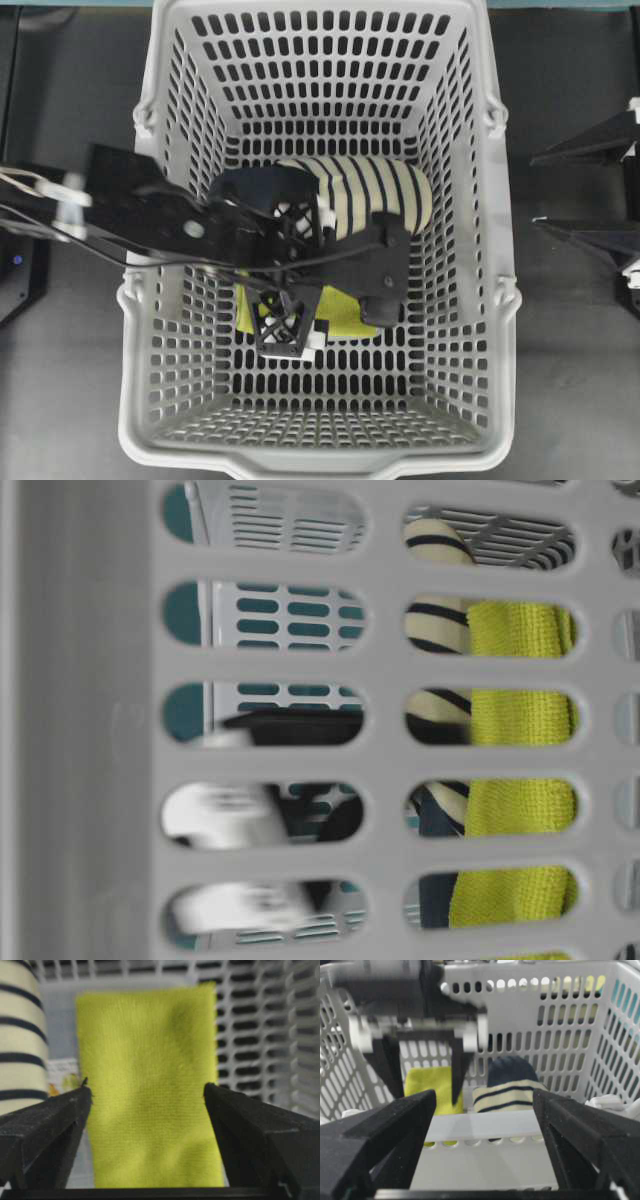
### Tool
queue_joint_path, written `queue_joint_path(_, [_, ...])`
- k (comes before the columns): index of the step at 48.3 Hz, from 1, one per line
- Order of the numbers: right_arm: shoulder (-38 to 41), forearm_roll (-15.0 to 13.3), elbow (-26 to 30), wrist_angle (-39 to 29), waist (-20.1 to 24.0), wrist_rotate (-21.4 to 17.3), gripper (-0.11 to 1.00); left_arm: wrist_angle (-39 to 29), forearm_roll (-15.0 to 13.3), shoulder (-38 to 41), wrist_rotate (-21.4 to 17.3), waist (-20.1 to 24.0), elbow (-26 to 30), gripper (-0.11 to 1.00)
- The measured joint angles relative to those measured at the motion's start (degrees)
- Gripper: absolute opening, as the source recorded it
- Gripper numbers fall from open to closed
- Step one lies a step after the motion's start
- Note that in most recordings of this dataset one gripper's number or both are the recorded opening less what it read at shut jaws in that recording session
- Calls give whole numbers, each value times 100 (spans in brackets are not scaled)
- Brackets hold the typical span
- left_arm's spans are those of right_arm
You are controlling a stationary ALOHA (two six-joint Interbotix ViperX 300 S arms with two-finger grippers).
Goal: Pick up the yellow cloth from the shopping basket with the left arm.
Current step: 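Lower the open left gripper onto the yellow-green cloth's near edge, then close the left gripper on the yellow-green cloth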
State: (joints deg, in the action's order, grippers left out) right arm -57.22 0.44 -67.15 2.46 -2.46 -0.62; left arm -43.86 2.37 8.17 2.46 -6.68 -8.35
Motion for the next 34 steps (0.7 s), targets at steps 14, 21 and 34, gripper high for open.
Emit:
queue_joint_path(14, [0, 0, 0, -26, -9, 0, 74, -114, 9, 167, 9, 0, -211, 85])
queue_joint_path(21, [0, 0, 0, -26, -9, 0, 74, -141, 9, 132, 0, -9, -404, 69])
queue_joint_path(34, [0, 0, -9, -26, -9, 9, 74, -220, 9, 26, -88, 0, -431, 16])
